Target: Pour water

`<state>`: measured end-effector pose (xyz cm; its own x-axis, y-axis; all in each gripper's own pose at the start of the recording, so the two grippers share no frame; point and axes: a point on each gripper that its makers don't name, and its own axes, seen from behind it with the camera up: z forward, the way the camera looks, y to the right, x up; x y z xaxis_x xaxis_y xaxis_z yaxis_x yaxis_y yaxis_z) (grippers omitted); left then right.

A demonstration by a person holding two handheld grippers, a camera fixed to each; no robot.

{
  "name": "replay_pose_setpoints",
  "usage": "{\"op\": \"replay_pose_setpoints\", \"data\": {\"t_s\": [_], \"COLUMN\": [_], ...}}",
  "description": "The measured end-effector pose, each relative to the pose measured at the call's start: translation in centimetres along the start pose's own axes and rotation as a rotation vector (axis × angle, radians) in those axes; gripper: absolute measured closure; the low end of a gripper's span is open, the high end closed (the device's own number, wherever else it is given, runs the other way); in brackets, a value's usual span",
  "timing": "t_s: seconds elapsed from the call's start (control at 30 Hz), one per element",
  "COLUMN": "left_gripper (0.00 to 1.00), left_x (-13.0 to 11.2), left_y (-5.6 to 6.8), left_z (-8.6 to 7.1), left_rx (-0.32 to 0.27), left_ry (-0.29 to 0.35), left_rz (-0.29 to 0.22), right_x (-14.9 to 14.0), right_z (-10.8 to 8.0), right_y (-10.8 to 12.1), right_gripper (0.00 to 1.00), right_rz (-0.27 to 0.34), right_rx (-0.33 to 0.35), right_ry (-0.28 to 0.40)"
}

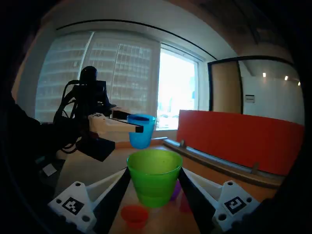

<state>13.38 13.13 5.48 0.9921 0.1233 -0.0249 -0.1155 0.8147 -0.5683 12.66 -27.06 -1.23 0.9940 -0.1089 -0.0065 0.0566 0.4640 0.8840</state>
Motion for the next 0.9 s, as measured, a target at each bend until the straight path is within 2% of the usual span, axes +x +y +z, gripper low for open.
{"op": "replay_pose_setpoints", "data": {"t_s": [0.1,0.4,0.67,0.9], "left_gripper": [0.14,0.14,0.14,0.13], "left_x": [-1.0,-3.7,-5.6,-7.1], "left_y": [0.4,1.1,2.0,2.7], "left_z": [0.0,-0.2,-0.2,-0.3], "left_rx": [-0.018,-0.047,-0.076,-0.101], "left_ry": [-0.029,-0.122,-0.194,-0.253], "left_rz": [-0.013,-0.007,0.010,0.029], "right_x": [-0.2,-0.9,-2.3,-3.2], "right_z": [-0.2,-0.9,-1.3,-1.8], "right_y": [0.5,2.3,3.5,4.0], "right_gripper": [0.12,0.12,0.12,0.12], "right_rz": [0.005,0.042,0.010,0.007], "right_rx": [-0.005,-0.008,-0.027,-0.029], "right_ry": [-0.017,-0.065,-0.137,-0.181]}}
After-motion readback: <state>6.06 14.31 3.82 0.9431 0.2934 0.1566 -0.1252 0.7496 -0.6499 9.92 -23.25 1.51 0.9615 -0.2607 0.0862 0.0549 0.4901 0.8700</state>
